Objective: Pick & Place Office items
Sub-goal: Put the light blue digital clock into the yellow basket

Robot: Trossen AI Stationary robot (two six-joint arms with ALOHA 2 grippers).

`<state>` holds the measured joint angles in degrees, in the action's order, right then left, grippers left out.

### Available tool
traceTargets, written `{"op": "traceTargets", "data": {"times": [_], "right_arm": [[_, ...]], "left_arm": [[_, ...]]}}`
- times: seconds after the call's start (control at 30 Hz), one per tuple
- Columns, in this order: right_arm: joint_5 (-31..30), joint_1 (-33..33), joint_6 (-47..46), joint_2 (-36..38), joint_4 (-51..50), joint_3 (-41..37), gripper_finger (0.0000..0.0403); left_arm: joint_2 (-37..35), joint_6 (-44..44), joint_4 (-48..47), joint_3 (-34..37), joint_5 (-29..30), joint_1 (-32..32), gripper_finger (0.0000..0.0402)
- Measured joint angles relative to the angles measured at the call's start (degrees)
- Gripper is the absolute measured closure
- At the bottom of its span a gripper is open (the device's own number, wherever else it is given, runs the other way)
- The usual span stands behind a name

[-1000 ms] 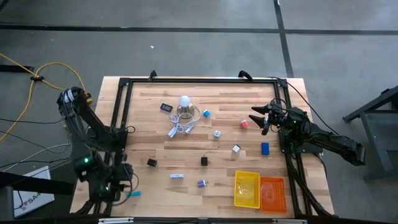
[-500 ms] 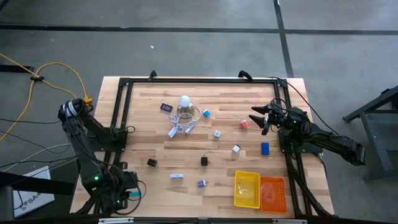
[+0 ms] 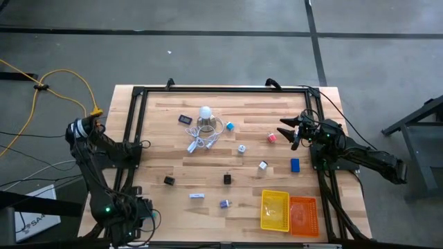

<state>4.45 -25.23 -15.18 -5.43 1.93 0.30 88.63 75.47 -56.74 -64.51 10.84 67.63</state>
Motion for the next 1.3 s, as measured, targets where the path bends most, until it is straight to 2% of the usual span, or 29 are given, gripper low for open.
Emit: {"op": "traceTargets", "data": {"times": [0.23,0.47,0.83,1.3], "right_arm": [[0.0,0.0,0.0,0.0,0.0,0.0,0.017],[0.0,0.0,0.0,0.0,0.0,0.0,0.017],[0.0,0.0,0.0,0.0,0.0,0.0,0.017],[0.0,0.0,0.0,0.0,0.0,0.0,0.017]], "left_arm": [[2.8,1.2,0.8,0.0,-0.3,0.0,0.0213],[5.2,3.6,3.0,0.0,-3.5,-0.4,0.0213],[8.4,6.3,4.7,0.0,-3.4,0.1,0.0213],[8.4,11.5,5.4,2.7,-1.3,1.9,0.0213]]}}
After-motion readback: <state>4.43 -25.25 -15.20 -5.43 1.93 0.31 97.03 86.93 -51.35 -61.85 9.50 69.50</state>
